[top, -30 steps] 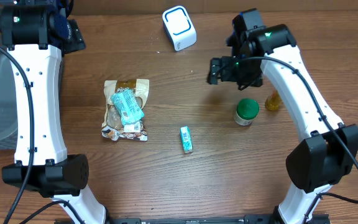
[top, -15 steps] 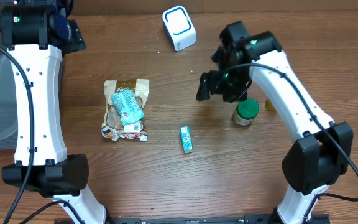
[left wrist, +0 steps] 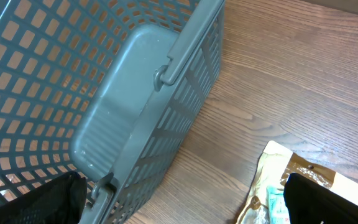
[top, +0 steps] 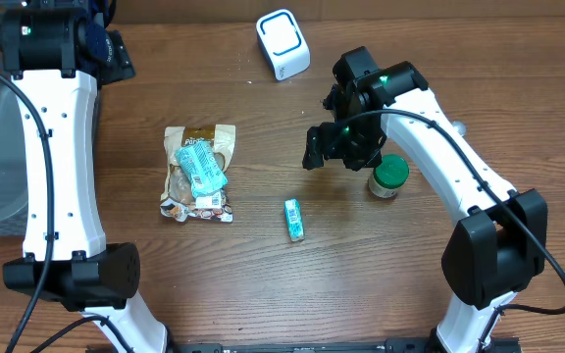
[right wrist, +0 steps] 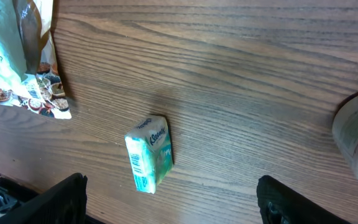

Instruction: Scan the item barcode

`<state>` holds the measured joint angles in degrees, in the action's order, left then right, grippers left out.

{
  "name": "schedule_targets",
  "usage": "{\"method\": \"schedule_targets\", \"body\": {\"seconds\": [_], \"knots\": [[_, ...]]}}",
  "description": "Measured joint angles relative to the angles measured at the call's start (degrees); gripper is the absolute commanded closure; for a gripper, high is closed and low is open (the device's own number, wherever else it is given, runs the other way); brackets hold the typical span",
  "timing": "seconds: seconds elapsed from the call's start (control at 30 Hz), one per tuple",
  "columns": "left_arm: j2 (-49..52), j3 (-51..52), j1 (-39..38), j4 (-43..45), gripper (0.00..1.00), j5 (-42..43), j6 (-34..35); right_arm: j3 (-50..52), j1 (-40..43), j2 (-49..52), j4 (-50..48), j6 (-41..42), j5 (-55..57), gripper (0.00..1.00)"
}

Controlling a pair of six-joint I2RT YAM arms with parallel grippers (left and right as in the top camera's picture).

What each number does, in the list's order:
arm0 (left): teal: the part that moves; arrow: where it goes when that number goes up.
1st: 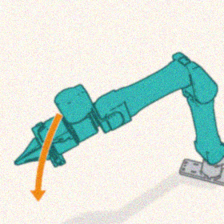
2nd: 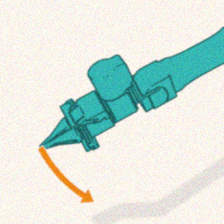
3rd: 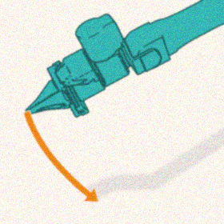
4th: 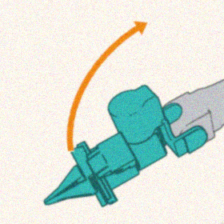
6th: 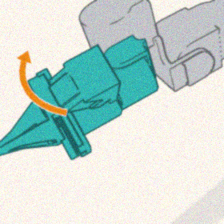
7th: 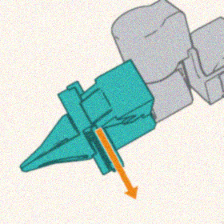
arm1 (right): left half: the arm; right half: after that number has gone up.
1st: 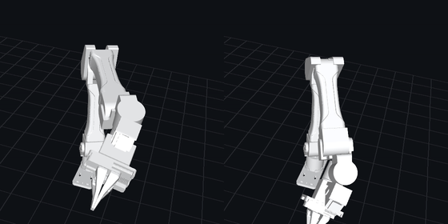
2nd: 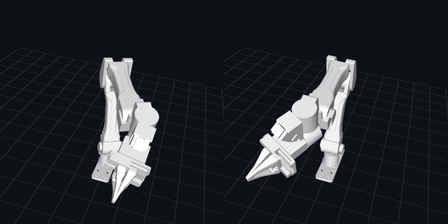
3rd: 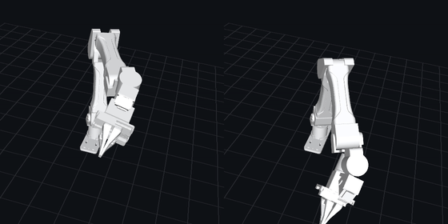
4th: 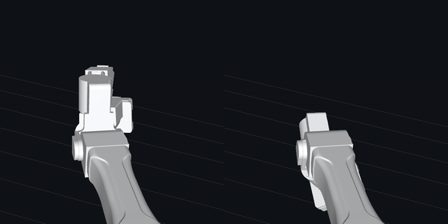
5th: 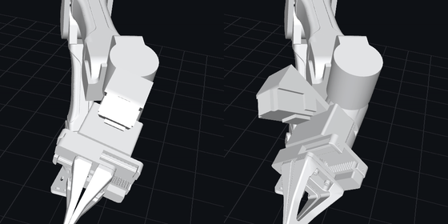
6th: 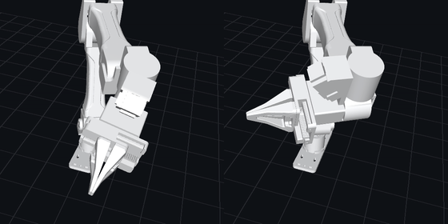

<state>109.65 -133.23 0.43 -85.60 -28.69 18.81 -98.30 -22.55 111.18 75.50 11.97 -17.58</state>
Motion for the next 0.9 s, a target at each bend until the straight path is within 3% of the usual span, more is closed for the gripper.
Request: {"method": "schedule_targets", "body": {"seconds": [0.2, 0.9], "knots": [[0.0, 0.0, 0.0, 0.0, 0.01, 0.0, 0.0, 0.0, 0.0, 0.0, 0.0, 0.0, 0.0, 0.1], [0.0, 0.0, 0.0, 0.0, 0.01, 0.0, 0.0, 0.0, 0.0, 0.0, 0.1, 0.0, 0.0, 0.09]]}}
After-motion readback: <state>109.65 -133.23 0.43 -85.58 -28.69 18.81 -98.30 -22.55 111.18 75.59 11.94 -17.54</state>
